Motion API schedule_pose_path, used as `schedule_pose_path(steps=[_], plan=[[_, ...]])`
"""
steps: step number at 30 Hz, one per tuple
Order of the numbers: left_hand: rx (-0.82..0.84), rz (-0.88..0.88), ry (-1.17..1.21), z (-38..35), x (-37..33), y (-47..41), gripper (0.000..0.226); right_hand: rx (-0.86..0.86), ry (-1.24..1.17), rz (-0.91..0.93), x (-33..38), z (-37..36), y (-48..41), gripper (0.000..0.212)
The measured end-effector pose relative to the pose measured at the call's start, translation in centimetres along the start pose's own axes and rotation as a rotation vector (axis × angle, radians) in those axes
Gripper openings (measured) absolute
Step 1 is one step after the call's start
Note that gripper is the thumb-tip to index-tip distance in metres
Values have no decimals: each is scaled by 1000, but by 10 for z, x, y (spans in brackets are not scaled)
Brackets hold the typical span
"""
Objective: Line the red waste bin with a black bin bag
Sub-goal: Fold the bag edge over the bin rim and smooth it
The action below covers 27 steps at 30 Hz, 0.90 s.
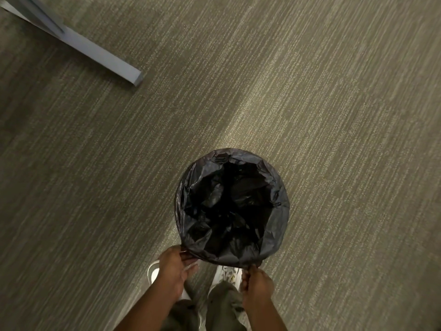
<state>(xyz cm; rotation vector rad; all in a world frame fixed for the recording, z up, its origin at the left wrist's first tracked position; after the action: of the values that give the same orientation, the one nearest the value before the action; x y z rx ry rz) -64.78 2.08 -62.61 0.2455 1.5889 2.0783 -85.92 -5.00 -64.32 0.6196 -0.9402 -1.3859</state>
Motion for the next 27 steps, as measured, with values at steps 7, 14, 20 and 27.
schedule_pose_path(steps=[7, 14, 20, 27], plan=[[-90, -62, -31, -3, -12, -2, 32, 95, -132, -140, 24, -15, -18, 19], [-176, -566, -321, -17, -46, 23, 42, 88, -128, -88, 41, -7, -34, 13], [-247, -631, -496, -32, -65, 21, 23, 170, -31, -108, 47, -9, -43, 20], [-460, -460, -415, -29, -67, 10, 35, 101, -257, 197, 117, 3, -56, 16]])
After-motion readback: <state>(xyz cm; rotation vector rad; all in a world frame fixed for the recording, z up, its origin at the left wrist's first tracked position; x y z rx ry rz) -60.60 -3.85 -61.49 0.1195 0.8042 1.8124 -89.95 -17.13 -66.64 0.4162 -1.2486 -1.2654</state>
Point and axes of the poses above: each hand's wrist, its own y-axis away from the middle knuckle, its own z-axis out of the back of the hand, x = y × z, the point moved 5 cm from there along -y, towards the middle knuckle, and after that the axes turned 8 degrees about -x, right-handed, at the moved point
